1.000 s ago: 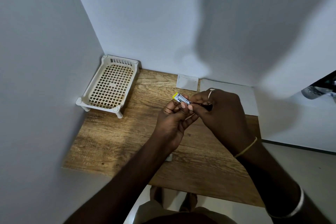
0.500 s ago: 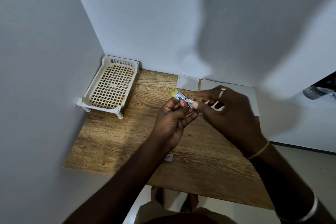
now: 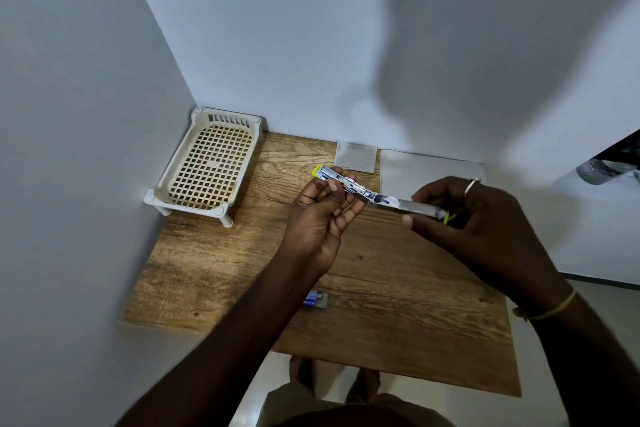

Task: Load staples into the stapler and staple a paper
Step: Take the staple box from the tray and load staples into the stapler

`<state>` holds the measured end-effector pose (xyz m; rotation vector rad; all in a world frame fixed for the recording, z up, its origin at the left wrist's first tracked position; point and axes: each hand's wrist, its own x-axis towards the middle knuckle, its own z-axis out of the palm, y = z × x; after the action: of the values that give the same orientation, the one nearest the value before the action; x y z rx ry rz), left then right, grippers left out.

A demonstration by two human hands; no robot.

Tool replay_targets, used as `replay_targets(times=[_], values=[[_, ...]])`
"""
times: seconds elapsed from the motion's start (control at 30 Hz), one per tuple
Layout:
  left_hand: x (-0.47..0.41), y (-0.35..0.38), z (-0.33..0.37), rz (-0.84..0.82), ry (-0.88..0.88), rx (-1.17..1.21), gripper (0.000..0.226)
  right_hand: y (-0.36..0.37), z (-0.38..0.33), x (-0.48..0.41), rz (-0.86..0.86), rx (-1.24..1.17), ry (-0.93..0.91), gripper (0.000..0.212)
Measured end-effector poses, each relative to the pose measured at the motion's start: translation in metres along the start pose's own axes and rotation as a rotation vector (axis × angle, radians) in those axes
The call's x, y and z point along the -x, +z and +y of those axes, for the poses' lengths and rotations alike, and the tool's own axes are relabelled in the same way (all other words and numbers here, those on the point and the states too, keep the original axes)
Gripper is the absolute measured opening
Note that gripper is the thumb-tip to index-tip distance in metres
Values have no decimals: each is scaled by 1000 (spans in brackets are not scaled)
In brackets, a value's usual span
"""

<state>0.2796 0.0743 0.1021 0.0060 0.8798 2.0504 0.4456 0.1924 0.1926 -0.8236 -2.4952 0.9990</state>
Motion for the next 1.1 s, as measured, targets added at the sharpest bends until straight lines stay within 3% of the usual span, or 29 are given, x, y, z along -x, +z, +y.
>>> replay_targets(times=[0.2,0.3,0.53,0.67,0.8,0.97,1.1], values=[[1,7,-6,1,28,-45,18,5,-17,-25,88,-258,-64,20],[4,12,-9,-26,56,-95,17,16,-24,-38,94,-290,-122,17],[8,20,-10,-27,114,-60,24,43,-23,-45,59,-256,-75,21],[7,18,-12,1,132,-101,7,41,-17,-47,-124,-452,70,20],[12,17,-11,2,201,-339,11,34,-8,-50,-373,-635,244,43],[21,19,-2,-13,244,-581,56,32,0,-47,-331,-687,290,39],[27,26,2,7,238,-562,67,31,3,-47,-307,-668,290,41]])
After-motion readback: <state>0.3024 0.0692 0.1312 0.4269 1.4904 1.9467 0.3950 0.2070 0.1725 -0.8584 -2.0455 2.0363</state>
